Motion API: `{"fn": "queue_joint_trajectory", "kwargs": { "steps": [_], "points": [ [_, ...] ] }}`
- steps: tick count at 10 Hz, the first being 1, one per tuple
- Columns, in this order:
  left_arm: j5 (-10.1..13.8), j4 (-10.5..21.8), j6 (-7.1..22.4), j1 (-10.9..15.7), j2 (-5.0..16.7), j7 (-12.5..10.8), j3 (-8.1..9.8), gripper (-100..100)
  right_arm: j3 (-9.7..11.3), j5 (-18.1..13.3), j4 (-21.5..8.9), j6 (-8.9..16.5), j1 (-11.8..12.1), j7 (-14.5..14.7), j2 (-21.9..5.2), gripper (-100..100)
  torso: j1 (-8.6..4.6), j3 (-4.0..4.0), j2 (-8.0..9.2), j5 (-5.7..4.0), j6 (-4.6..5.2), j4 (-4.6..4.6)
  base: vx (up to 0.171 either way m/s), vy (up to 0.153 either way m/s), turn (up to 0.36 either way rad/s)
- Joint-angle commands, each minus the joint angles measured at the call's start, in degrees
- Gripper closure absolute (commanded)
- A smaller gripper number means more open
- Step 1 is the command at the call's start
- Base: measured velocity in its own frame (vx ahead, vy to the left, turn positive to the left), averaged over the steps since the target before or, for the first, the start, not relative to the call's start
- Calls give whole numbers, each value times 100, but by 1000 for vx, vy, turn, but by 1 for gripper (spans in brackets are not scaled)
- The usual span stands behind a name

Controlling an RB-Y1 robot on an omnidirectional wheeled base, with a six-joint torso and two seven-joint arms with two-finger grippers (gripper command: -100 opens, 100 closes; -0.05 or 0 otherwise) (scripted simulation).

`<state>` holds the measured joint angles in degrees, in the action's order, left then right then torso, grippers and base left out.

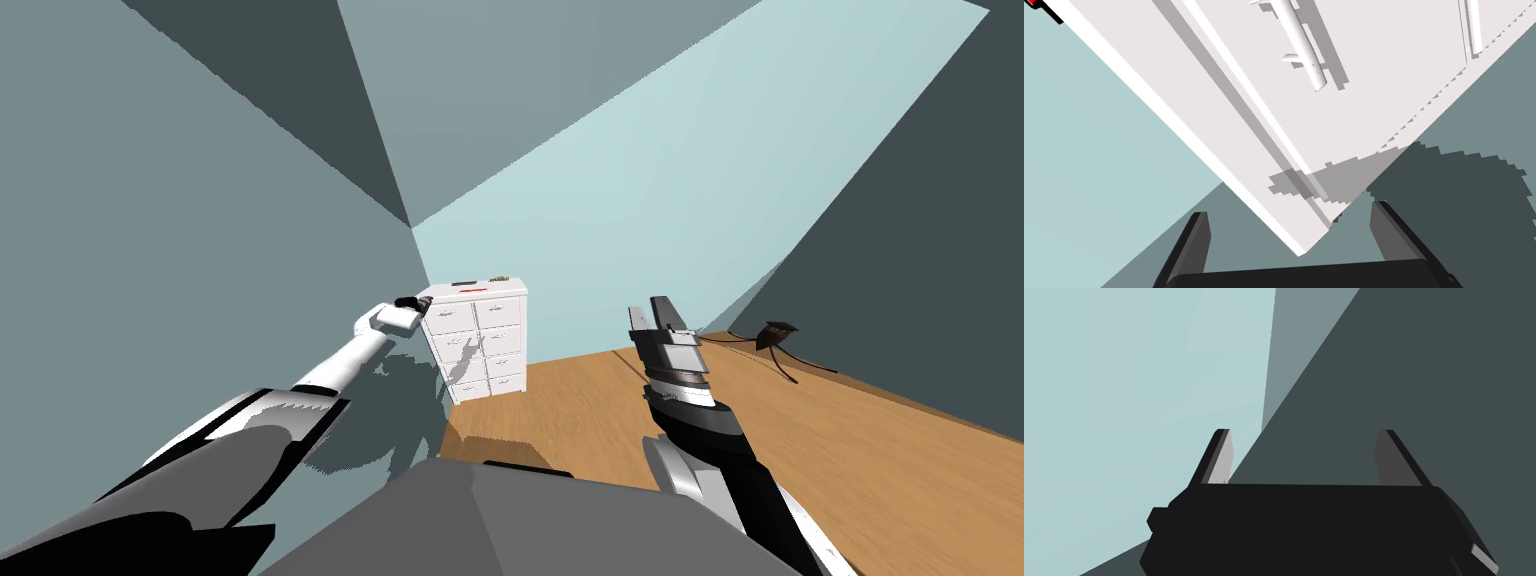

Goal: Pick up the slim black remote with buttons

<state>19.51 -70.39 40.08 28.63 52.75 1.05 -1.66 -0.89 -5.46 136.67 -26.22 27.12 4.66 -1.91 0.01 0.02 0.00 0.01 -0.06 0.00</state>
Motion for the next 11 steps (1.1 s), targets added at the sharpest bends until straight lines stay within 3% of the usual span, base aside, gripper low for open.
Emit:
{"fn": "queue_joint_trajectory", "kwargs": {
  "steps": [1, 3, 4, 6, 7, 9, 10, 11],
  "points": [
    [66, 286, 286, 286, 247, -13, -39, -100, 0, 0, 0, 0, 0, 0, 0, 0, 0, 0, 0, 0, 0, 0, 3, -21, -110],
    [66, 328, 546, 380, 247, -13, -39, -100, 0, 0, 0, 0, 0, 0, 0, 0, -3, -2, -3, -1, 2, -1, 3, -8, -35],
    [127, 651, 722, 687, 466, -17, -88, -100, 0, 0, 0, 0, 0, 0, 0, 0, 2, -2, -3, 1, 0, -1, 13, -15, -107],
    [127, 661, 994, 749, 466, -17, -88, -100, 0, 0, 0, 0, 0, 0, 0, 0, -1, -4, -7, 0, 1, -1, 15, -6, -46],
    [186, 923, 1214, 1035, 669, -20, -140, -100, 0, 0, 0, 0, 0, 0, 0, 0, 3, -3, -5, 1, 0, -2, 32, -9, -115],
    [186, 988, 1439, 1110, 669, -20, -140, -100, 0, 0, 0, 0, 0, 0, 0, 0, 1, -7, -12, 1, 1, -3, 23, -5, -41],
    [242, 1188, 1710, 1338, 855, -24, -194, -100, 0, 0, 0, 0, 0, 0, 0, 0, 4, -5, -8, 2, 0, -3, 39, -9, -149],
    [242, 1308, 1832, 1452, 855, -24, -194, -100, 0, 0, 0, 0, 0, 0, 0, 0, 1, -8, -14, 0, 4, -3, 43, 4, -79]
  ]
}}
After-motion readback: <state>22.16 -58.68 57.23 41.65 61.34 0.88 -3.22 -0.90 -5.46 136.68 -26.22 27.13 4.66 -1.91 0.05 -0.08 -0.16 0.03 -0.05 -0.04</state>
